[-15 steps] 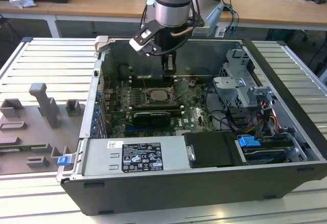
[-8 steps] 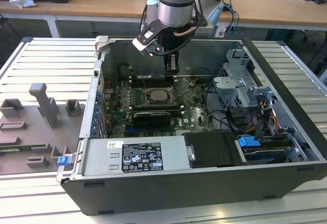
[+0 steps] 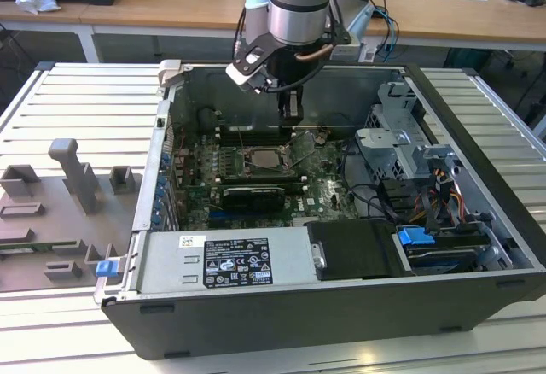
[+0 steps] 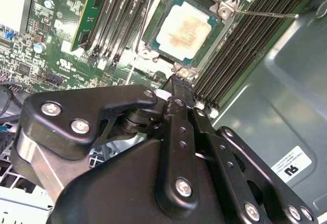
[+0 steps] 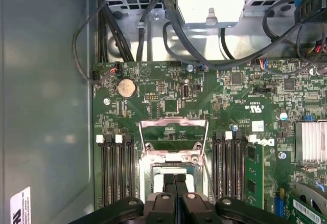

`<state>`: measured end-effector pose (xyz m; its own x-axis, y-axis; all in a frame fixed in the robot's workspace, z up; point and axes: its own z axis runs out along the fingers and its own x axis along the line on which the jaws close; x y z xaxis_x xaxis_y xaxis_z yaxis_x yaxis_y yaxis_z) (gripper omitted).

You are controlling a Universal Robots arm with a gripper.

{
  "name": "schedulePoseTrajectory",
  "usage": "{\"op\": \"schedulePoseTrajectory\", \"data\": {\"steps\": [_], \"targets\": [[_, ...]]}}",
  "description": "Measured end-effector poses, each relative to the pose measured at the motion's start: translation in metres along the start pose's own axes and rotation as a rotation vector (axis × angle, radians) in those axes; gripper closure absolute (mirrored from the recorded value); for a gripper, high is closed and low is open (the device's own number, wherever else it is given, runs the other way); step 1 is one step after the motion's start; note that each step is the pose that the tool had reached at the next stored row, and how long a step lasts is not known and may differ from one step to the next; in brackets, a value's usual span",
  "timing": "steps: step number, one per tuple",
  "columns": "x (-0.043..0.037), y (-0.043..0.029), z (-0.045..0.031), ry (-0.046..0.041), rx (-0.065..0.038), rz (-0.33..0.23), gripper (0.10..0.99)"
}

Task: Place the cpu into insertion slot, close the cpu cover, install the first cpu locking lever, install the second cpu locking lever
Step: 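Close the cpu cover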

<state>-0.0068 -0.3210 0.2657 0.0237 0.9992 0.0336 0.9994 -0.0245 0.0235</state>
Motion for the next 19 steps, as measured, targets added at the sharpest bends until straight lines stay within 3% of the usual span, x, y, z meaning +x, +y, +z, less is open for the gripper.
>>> {"op": "schedulePoseTrajectory", "data": {"steps": [19], "targets": [[0.0004, 0.0141, 0.0003, 0.0, 0.0, 0.0, 0.98]]}}
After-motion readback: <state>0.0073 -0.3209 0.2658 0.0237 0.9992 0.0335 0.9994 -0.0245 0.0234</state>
